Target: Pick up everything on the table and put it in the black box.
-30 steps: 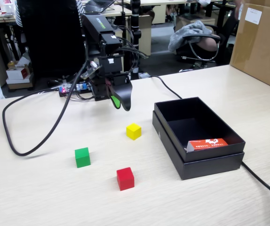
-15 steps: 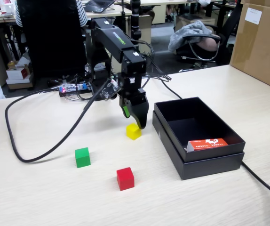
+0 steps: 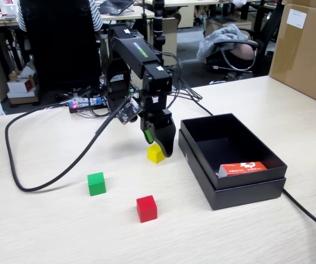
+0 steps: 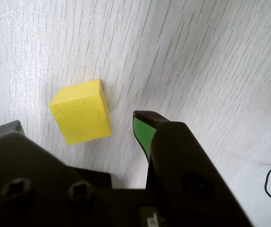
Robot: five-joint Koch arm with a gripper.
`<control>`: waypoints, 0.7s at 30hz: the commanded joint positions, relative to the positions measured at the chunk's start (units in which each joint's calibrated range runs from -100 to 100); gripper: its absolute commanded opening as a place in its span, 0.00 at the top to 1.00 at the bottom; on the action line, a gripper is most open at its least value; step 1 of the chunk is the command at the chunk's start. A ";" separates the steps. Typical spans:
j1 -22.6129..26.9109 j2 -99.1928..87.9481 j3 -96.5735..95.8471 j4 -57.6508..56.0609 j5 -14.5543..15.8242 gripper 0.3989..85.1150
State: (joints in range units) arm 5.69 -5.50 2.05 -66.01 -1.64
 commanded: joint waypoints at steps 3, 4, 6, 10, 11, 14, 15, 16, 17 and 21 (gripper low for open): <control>0.00 1.77 3.93 -1.51 -0.49 0.47; 0.00 2.35 4.02 -1.51 -0.49 0.47; 0.05 3.38 4.11 -1.51 -0.49 0.47; 0.34 4.99 4.66 -1.51 -0.49 0.50; 0.49 5.21 4.75 -1.59 -0.49 0.51; 0.68 5.90 4.84 -2.03 -0.59 0.51; 0.68 5.90 4.84 -2.11 -0.73 0.54; 0.68 5.90 4.93 -2.11 -0.83 0.58; 0.68 6.13 4.93 -2.11 -1.03 0.62; 0.49 6.48 4.38 -2.63 -1.42 0.65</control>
State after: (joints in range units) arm 6.18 1.75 4.43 -66.09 -2.27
